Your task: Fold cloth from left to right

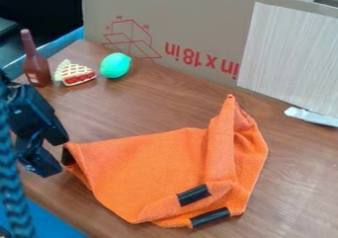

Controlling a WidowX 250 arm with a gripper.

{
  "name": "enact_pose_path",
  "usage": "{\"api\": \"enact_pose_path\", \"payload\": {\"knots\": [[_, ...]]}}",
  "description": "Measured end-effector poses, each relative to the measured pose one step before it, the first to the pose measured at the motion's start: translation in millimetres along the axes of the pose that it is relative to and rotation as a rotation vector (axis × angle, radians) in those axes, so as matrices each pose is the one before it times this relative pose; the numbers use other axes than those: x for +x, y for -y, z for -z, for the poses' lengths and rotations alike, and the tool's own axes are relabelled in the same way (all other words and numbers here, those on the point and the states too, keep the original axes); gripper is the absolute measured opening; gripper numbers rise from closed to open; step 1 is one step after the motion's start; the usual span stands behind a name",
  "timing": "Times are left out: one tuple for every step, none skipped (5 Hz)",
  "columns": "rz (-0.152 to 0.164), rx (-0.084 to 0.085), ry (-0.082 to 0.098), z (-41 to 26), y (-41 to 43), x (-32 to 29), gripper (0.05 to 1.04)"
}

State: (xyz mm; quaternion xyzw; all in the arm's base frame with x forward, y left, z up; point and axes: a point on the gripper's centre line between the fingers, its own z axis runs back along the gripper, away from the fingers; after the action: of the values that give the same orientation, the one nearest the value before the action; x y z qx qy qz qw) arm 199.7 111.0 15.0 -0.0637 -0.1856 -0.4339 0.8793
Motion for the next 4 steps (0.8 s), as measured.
{"api": "enact_pose_path", "payload": {"knots": [[0.0017, -0.0016, -0.0091, 7.16, 2.28, 9.96, 0.937], [0.0001, 0.0113, 0.0092, -3.23, 5.61, 11.87, 0.666], [-0.0072, -0.0015, 0.0042, -1.31, 2.73, 6.38, 0.361], [-0.0015, 0.0082, -0.0042, -0.01, -1.30, -0.66, 0.152]]}}
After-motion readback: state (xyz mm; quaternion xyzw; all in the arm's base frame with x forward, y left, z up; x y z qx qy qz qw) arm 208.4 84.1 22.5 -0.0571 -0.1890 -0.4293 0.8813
